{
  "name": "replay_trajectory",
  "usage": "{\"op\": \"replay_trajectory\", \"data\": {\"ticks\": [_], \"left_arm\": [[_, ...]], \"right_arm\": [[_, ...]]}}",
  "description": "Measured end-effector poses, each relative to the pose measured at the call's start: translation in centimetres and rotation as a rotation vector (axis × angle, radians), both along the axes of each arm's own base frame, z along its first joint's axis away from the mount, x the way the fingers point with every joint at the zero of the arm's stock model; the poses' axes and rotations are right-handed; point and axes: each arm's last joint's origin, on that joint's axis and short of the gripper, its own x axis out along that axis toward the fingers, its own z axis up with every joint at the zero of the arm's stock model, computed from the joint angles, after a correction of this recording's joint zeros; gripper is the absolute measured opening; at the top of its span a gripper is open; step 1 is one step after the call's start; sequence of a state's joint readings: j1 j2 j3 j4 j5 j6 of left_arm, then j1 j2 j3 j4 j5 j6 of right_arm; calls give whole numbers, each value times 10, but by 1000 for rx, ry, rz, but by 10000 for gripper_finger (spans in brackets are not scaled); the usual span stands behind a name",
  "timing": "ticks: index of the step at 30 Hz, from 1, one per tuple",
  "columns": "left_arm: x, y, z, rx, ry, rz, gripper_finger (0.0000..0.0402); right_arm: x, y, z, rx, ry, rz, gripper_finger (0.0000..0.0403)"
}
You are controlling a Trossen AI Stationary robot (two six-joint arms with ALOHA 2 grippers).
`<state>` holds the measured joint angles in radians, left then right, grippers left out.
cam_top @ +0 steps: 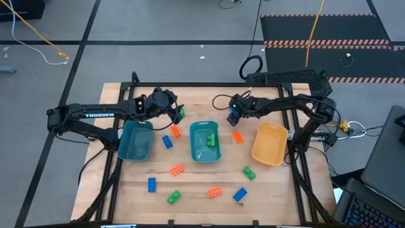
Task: Sort & place blocks by color
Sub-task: Put the blue game piece into the yellow bin
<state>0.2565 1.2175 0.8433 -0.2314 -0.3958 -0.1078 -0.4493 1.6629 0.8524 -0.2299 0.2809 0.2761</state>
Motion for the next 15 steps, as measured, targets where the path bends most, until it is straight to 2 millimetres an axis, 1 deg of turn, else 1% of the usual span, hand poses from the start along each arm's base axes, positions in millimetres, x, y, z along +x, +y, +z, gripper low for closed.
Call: {"op": "replay_trajectory", "data": {"ticks": [3, 6, 9, 13, 14, 15], "left_arm": [[0, 0, 0, 0, 4, -1, 251], [0, 0, -1, -1, 8, -1, 251], [0, 0, -1, 0, 10, -2, 251], [-1, 0, -1, -1, 12, -2, 251], [-1, 0, -1, -1, 14, -2, 250], [-1, 0, -1, -1, 14, -2, 250]], "right_arm": [[1, -1, -5, -25, 37, 14, 334], [2, 0, -7, -30, 53, 40, 308], [4, 4, -7, -37, 67, 78, 250], [6, 11, -5, -40, 84, 154, 131], [5, 13, -3, -35, 88, 179, 124], [5, 15, -2, -30, 89, 195, 127]]}}
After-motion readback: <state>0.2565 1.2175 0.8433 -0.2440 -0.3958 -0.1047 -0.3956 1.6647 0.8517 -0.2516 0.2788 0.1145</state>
